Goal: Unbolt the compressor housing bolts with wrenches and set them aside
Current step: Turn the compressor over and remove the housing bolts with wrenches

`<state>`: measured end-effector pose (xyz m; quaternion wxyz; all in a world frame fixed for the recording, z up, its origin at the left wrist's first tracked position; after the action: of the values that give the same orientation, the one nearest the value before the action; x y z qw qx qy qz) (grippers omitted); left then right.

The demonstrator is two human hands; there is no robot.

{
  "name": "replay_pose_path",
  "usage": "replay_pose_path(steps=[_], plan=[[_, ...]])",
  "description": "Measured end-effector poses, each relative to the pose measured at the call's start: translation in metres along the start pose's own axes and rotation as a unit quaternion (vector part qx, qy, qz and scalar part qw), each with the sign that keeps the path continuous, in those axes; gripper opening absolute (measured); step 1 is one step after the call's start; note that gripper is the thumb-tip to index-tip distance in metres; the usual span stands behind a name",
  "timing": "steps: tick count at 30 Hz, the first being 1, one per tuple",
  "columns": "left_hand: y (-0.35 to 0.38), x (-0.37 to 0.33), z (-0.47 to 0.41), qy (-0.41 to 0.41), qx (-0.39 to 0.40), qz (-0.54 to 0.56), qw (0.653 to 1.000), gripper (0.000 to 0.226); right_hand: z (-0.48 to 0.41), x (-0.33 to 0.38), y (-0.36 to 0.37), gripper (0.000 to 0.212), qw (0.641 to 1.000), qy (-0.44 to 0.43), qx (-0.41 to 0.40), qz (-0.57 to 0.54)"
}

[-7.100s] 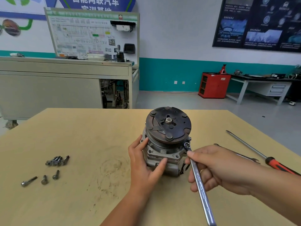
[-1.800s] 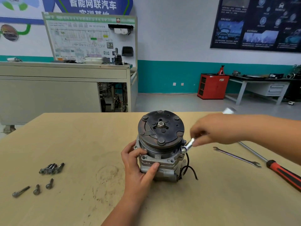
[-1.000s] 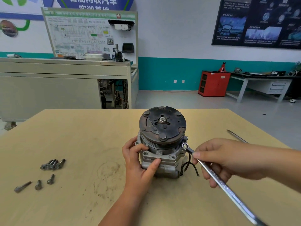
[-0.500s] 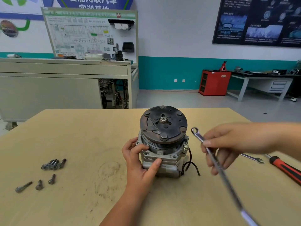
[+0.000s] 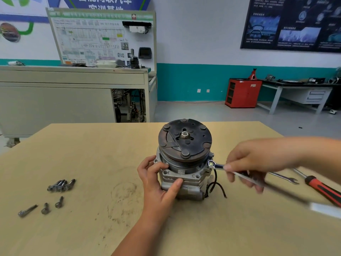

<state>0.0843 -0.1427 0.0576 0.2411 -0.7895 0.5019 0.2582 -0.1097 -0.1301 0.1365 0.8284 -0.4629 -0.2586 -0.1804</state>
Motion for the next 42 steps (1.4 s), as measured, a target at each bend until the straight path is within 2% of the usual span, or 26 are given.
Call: replay_pose_path(steps=[1,3,4,5,6,7,9,10,12,15,23,25,26,28,29,31,33,34,36,38,40,42], plan=[[0.0,0.0,0.0,-0.002,0.001,-0.001,1.0,0.045,-0.001,0.007,-0.015,0.029,0.991,-0.018,-0.042,0.128],[0.0,0.001,0.0,-0.002,-0.001,-0.002,1.0,0.046,-0.002,0.03,-0.036,0.026,0.926,-0.093,-0.149,0.335],[-0.001,0.001,0.0,-0.001,-0.002,-0.002,1.0,0.046,-0.001,0.04,-0.039,0.023,0.896,-0.134,-0.183,0.383],[-0.001,0.002,0.0,0.001,-0.003,0.0,1.0,0.047,0.0,0.044,-0.04,0.021,0.887,-0.153,-0.186,0.394],[-0.001,0.002,0.0,0.001,-0.004,0.0,1.0,0.047,0.0,0.04,-0.043,0.018,0.902,-0.141,-0.164,0.373],[0.0,0.002,0.0,0.001,-0.003,0.001,1.0,0.047,0.002,0.03,-0.046,0.016,0.934,-0.104,-0.126,0.317],[0.0,0.002,-0.001,0.002,-0.004,0.001,1.0,0.047,0.007,0.008,-0.038,0.018,0.992,-0.035,-0.04,0.119],[0.0,0.001,0.0,0.003,-0.005,0.001,1.0,0.047,0.01,-0.001,-0.029,0.021,1.0,-0.015,-0.01,0.013],[0.0,0.0,0.0,0.002,-0.006,0.003,1.0,0.047,0.012,-0.011,-0.005,0.027,0.99,-0.005,0.013,-0.14],[0.0,0.001,0.0,-0.008,-0.003,0.003,1.0,0.045,0.011,-0.014,0.033,0.03,0.961,-0.025,0.025,-0.275],[-0.001,-0.002,-0.001,-0.008,-0.011,-0.002,1.0,0.045,0.0,-0.003,0.047,0.03,0.94,-0.037,0.024,-0.338],[-0.002,-0.001,-0.001,-0.006,-0.012,0.0,1.0,0.045,0.0,-0.003,0.044,0.03,0.954,-0.015,0.05,-0.297],[-0.002,-0.001,-0.001,-0.007,-0.011,0.0,1.0,0.045,0.001,-0.004,0.036,0.03,0.969,-0.003,0.057,-0.239],[0.0,0.0,-0.001,-0.013,-0.004,0.001,1.0,0.044,0.001,-0.002,0.007,0.028,0.999,0.002,0.026,-0.045],[0.0,0.0,0.0,-0.013,-0.004,0.003,1.0,0.044,0.0,0.004,-0.01,0.027,0.997,-0.01,-0.011,0.071],[0.0,0.001,-0.001,-0.007,-0.008,0.007,1.0,0.045,-0.002,0.024,-0.034,0.021,0.956,-0.082,-0.1,0.263],[0.0,0.002,-0.001,-0.006,-0.007,0.008,1.0,0.045,-0.001,0.039,-0.042,0.019,0.92,-0.141,-0.138,0.339],[0.0,0.002,-0.001,-0.006,-0.006,0.008,1.0,0.045,0.0,0.037,-0.045,0.016,0.92,-0.137,-0.131,0.343],[0.001,0.002,0.0,-0.006,-0.004,0.008,1.0,0.046,0.004,0.021,-0.048,0.015,0.956,-0.083,-0.097,0.265],[0.001,0.002,-0.001,-0.005,-0.004,0.008,1.0,0.045,0.006,0.003,-0.034,0.019,0.995,-0.062,-0.063,0.036],[0.001,0.002,0.0,-0.005,-0.005,0.01,1.0,0.045,0.007,-0.011,-0.005,0.023,0.977,-0.053,-0.055,-0.201],[0.0,0.002,0.0,-0.005,-0.006,0.01,1.0,0.045,0.008,-0.021,0.029,0.025,0.947,-0.04,-0.038,-0.317]])
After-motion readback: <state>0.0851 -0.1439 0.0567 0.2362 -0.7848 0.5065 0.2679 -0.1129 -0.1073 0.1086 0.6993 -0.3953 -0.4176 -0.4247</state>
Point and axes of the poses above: each hand's wrist, its own z-axis away from the middle knuckle, its own y-axis out of the palm, x = y × z, the point moved 8 cm from there along -z, towards the middle knuckle, and after that the axes turned 9 degrees about -z, right-handed, at the moved point
